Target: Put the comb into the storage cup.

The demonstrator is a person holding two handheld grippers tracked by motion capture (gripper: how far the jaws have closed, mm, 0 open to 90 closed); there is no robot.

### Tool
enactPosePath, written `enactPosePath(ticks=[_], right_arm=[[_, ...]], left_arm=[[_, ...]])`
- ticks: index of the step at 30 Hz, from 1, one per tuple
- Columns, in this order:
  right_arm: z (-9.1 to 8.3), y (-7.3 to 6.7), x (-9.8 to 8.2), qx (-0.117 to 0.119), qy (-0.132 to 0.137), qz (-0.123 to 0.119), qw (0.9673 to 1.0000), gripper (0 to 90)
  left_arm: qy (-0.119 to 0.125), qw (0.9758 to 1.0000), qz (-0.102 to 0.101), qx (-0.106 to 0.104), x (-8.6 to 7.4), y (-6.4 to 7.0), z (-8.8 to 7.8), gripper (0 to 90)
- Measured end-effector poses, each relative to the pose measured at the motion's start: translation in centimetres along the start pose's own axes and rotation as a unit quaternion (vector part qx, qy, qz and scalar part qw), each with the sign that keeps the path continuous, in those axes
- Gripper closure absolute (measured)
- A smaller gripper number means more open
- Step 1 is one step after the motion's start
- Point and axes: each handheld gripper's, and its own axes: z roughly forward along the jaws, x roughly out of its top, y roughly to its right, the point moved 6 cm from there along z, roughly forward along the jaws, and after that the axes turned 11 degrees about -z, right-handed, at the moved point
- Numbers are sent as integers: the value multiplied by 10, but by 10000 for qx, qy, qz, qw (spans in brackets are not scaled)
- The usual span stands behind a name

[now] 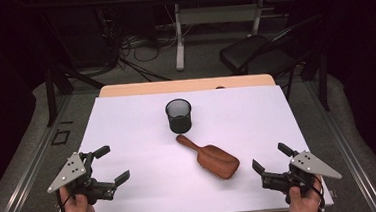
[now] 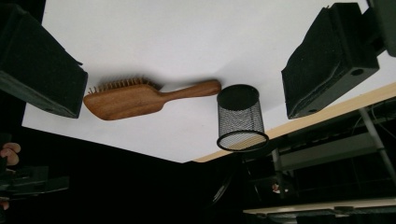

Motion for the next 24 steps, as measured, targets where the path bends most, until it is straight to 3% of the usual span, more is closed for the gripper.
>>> enactPosePath(ticks=[8,11,20,23,24], right_arm=[[6,-2,-3,43,-212,-66,9997,0],[10,-4,-3,99,-231,17,9997,0],[16,-11,4,38,-334,-144,9993,0],[18,-11,6,-3,-400,-177,9990,40],[21,-10,8,-34,-453,-136,9989,101]], left_arm=[[-40,10000,16,10,0,3,3,4],[-64,10000,-22,-6,-1,3,5,4],[-107,9999,16,39,-3,6,1,4],[-91,9999,4,61,-3,6,0,4],[-54,10000,-19,80,-2,6,-1,4]])
